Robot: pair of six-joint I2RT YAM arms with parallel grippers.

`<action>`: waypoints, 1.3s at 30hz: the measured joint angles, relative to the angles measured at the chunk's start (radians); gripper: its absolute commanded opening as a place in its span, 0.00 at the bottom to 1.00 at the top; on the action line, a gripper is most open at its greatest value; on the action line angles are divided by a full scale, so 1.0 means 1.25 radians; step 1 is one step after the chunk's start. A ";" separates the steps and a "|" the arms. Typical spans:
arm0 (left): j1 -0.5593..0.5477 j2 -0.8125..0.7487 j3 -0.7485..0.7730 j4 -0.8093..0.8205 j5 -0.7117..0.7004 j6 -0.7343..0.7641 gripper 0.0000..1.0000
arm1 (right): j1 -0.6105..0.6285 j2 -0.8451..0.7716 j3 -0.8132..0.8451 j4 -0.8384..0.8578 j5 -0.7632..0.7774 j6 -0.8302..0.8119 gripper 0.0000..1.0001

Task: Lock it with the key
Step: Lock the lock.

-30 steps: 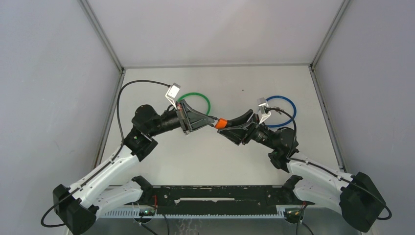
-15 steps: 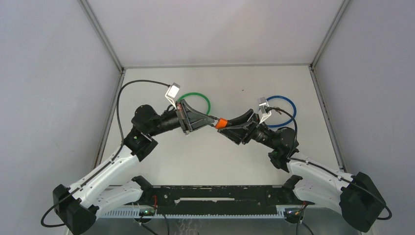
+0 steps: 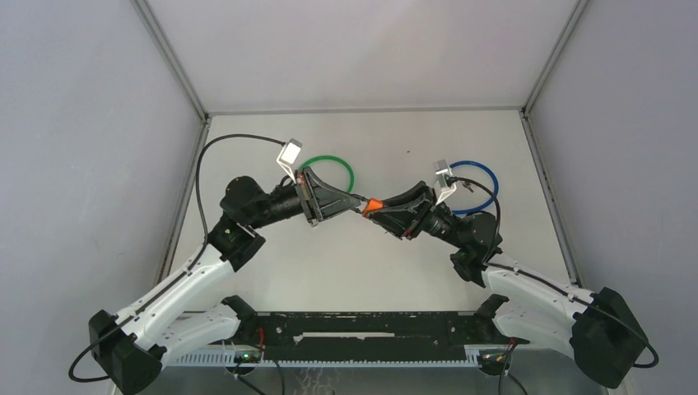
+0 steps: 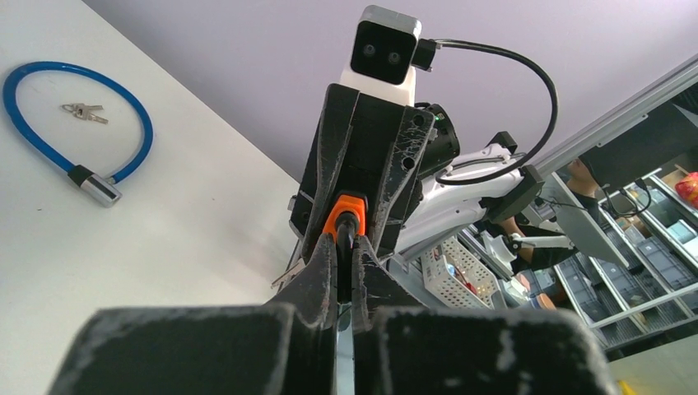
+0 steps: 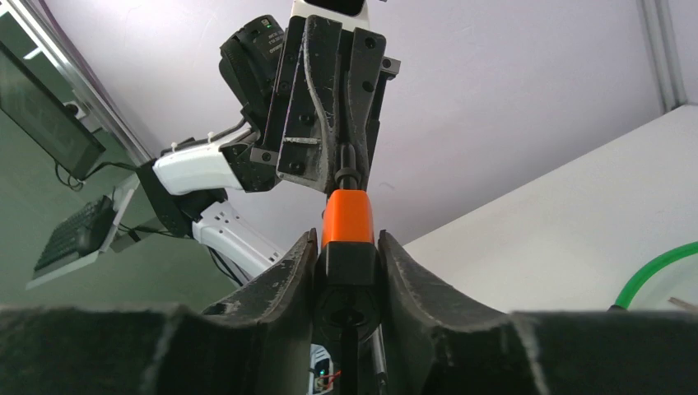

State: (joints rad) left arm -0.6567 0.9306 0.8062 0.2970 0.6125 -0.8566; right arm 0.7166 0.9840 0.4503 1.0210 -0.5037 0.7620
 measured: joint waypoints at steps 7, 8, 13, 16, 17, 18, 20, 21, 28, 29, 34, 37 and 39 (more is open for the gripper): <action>0.001 -0.004 0.000 0.004 0.002 -0.001 0.00 | 0.000 0.007 0.003 0.001 0.005 0.005 0.00; 0.001 -0.004 0.000 0.004 0.002 -0.001 0.02 | 0.000 0.007 0.003 0.001 0.006 0.006 0.00; 0.002 -0.019 -0.002 -0.020 -0.002 0.015 0.50 | 0.003 0.000 0.003 -0.021 0.003 0.009 0.00; 0.002 -0.041 -0.001 -0.054 -0.004 0.045 0.68 | -0.005 -0.008 0.011 -0.063 -0.021 0.014 0.00; 0.003 -0.052 0.000 -0.076 -0.004 0.060 0.71 | -0.013 -0.009 0.017 -0.078 -0.035 0.019 0.00; 0.003 -0.061 0.001 -0.097 -0.003 0.079 0.74 | -0.022 -0.011 0.022 -0.089 -0.050 0.026 0.00; 0.004 -0.076 0.008 -0.151 0.002 0.115 0.78 | -0.049 -0.016 0.032 -0.109 -0.089 0.046 0.00; 0.005 -0.082 0.014 -0.184 0.006 0.136 0.78 | -0.067 -0.021 0.037 -0.122 -0.111 0.057 0.00; 0.012 -0.113 0.033 -0.319 0.038 0.226 0.80 | -0.121 -0.055 0.150 -0.299 -0.263 0.058 0.00; 0.012 -0.113 0.033 -0.324 0.042 0.231 0.79 | -0.121 -0.059 0.172 -0.327 -0.287 0.052 0.00; 0.013 -0.113 0.032 -0.315 0.073 0.233 0.75 | -0.104 -0.064 0.236 -0.441 -0.348 0.007 0.00; 0.012 -0.126 0.016 -0.246 0.094 0.239 0.77 | -0.091 -0.056 0.253 -0.500 -0.364 -0.013 0.00; 0.008 -0.150 -0.006 -0.205 0.100 0.247 0.77 | -0.080 -0.038 0.267 -0.544 -0.368 -0.023 0.00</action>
State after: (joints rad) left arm -0.6468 0.7429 0.7982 0.0402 0.7372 -0.5484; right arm 0.6170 0.9360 0.7837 0.3412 -0.9642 0.7334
